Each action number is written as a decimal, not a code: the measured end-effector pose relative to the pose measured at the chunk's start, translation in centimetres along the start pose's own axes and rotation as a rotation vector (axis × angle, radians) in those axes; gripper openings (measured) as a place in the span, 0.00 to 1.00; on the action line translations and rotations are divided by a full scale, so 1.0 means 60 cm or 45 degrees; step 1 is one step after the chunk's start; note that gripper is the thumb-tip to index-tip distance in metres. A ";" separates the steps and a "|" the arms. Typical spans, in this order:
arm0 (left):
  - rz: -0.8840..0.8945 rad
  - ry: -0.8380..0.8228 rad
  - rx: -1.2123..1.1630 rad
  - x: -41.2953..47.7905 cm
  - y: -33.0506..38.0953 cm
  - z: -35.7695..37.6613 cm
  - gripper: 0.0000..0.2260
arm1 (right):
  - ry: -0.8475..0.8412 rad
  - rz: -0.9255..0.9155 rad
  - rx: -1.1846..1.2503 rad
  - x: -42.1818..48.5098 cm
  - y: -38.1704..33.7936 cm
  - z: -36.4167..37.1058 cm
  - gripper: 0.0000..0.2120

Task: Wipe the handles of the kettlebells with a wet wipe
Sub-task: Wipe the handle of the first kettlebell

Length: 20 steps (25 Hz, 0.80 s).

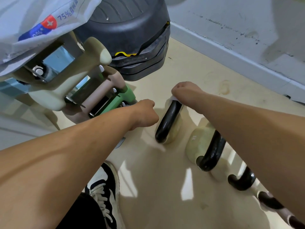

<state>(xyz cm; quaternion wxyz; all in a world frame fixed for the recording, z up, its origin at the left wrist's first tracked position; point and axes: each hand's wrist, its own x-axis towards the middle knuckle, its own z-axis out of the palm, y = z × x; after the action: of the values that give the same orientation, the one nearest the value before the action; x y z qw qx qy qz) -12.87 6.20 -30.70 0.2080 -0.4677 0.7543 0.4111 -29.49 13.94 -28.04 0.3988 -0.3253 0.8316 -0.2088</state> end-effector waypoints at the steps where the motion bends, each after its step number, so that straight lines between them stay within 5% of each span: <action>1: -0.002 -0.010 0.010 0.000 0.001 0.001 0.30 | 0.002 0.038 0.047 0.000 -0.001 0.003 0.03; 4: -0.021 0.002 0.084 0.000 0.002 -0.003 0.19 | 0.190 -0.114 -0.287 -0.023 0.001 0.038 0.14; 7: -0.026 0.028 0.108 -0.006 0.004 -0.004 0.20 | 0.538 -0.629 -0.670 -0.090 0.027 0.099 0.24; 10: 0.063 0.101 0.172 -0.050 0.014 -0.008 0.26 | 0.235 -0.713 -0.782 -0.168 0.060 0.153 0.32; 13: 0.125 0.204 0.151 -0.065 -0.001 -0.005 0.15 | 0.091 -0.919 -1.011 -0.211 0.096 0.177 0.32; 16: 0.083 0.227 0.042 -0.077 -0.011 0.003 0.20 | 0.234 -0.985 -1.066 -0.162 0.084 0.131 0.27; 20: 0.105 0.245 -0.010 -0.083 0.011 0.002 0.23 | 0.280 -0.774 -0.891 -0.074 0.047 0.054 0.25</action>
<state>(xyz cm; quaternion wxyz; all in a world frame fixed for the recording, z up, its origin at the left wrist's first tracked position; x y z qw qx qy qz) -11.10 9.08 -27.00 0.1158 -0.4744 0.7877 0.3756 -25.89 18.80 -29.33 0.0959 -0.6445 0.7564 -0.0563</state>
